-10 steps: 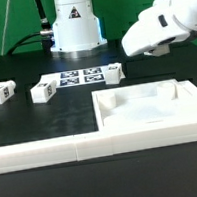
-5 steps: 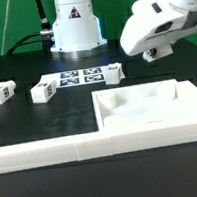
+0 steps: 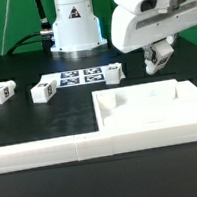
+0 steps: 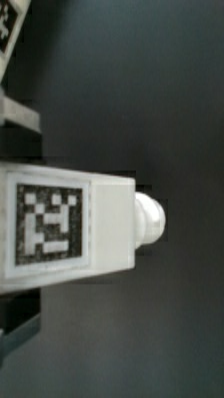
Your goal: Assemble one leg
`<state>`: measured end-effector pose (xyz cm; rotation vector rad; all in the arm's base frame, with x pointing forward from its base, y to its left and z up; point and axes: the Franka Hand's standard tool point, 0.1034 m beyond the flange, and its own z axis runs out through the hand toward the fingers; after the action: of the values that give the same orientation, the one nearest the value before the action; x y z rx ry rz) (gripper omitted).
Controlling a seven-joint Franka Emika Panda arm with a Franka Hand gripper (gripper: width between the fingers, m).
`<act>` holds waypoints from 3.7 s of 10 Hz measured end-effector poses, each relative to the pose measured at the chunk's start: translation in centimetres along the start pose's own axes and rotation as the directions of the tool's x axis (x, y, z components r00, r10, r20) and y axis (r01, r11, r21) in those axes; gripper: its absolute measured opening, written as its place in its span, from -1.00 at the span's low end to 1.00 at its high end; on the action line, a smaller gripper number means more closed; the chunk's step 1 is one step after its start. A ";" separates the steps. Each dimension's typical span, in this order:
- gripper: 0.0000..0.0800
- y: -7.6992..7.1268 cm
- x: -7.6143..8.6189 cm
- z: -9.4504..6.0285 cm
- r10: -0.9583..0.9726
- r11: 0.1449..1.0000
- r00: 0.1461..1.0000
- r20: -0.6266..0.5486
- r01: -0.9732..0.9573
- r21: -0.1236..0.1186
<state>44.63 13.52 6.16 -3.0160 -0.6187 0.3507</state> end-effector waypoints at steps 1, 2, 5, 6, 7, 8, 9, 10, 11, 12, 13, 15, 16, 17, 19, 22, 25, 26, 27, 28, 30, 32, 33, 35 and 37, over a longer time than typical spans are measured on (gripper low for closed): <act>-0.27 0.5 0.7 -0.2 -0.004 1.000 0.994 -0.107 0.003 -0.014; -0.27 1.2 0.6 -0.7 0.005 1.000 0.982 -0.188 -0.010 -0.021; -0.27 3.3 1.5 -3.1 -0.012 0.998 0.925 -0.380 -0.014 -0.066; -0.27 3.3 1.1 -2.6 -0.016 0.997 0.899 -0.438 -0.020 -0.077; -0.27 3.1 0.8 -2.2 -0.015 0.997 0.916 -0.400 -0.015 -0.070; -0.27 3.2 1.0 -2.4 -0.015 0.997 0.915 -0.404 -0.015 -0.070; -0.27 3.2 1.0 -2.5 -0.014 0.997 0.915 -0.402 -0.015 -0.070; -0.27 3.8 2.2 -3.6 -0.013 0.997 0.918 -0.396 -0.016 -0.069; -0.27 4.3 3.3 -4.8 -0.007 0.998 0.921 -0.390 -0.020 -0.066; -0.27 4.8 4.4 -6.0 -0.002 0.998 0.923 -0.385 -0.024 -0.064; -0.27 5.1 5.6 -6.8 0.002 0.998 0.927 -0.375 -0.026 -0.058; -0.27 5.3 8.0 -8.1 0.018 0.998 0.923 -0.384 -0.038 -0.046; -0.27 5.2 7.9 -7.8 0.015 0.998 0.924 -0.383 -0.036 -0.047; -0.27 5.2 7.9 -7.8 0.015 0.998 0.924 -0.382 -0.035 -0.047; -0.27 5.2 7.9 -7.8 0.015 0.998 0.924 -0.382 -0.035 -0.046; -0.27 5.4 8.5 -8.0 0.013 0.998 0.922 -0.388 -0.033 -0.047; -0.27 6.3 11.2 -7.6 0.017 0.999 0.915 -0.402 -0.035 -0.037; -0.27 6.5 11.8 -7.5 0.019 0.999 0.914 -0.406 -0.036 -0.035; -0.27 6.7 12.6 -7.4 0.012 0.999 0.906 -0.423 -0.031 -0.038; -0.27 7.0 13.3 -7.2 0.007 0.999 0.893 -0.451 -0.030 -0.044; -0.27 7.2 13.8 -7.8 -0.002 0.998 0.858 -0.513 -0.034 -0.060; -0.27 7.1 13.2 -7.1 -0.005 0.997 0.848 -0.529 -0.035 -0.066; -0.27 7.2 13.3 -7.2 -0.006 0.997 0.847 -0.531 -0.035 -0.066; -0.27 7.3 13.0 -6.9 -0.011 0.997 0.851 -0.525 -0.030 -0.069; -0.27 7.7 13.7 -6.8 -0.013 0.997 0.852 -0.524 -0.028 -0.070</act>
Offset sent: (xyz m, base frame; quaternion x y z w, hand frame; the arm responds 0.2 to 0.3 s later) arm 0.0170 -0.0117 0.0357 -0.0046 0.2267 0.0134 0.9739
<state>61.41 11.82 9.16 -2.9694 -0.5727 -0.5018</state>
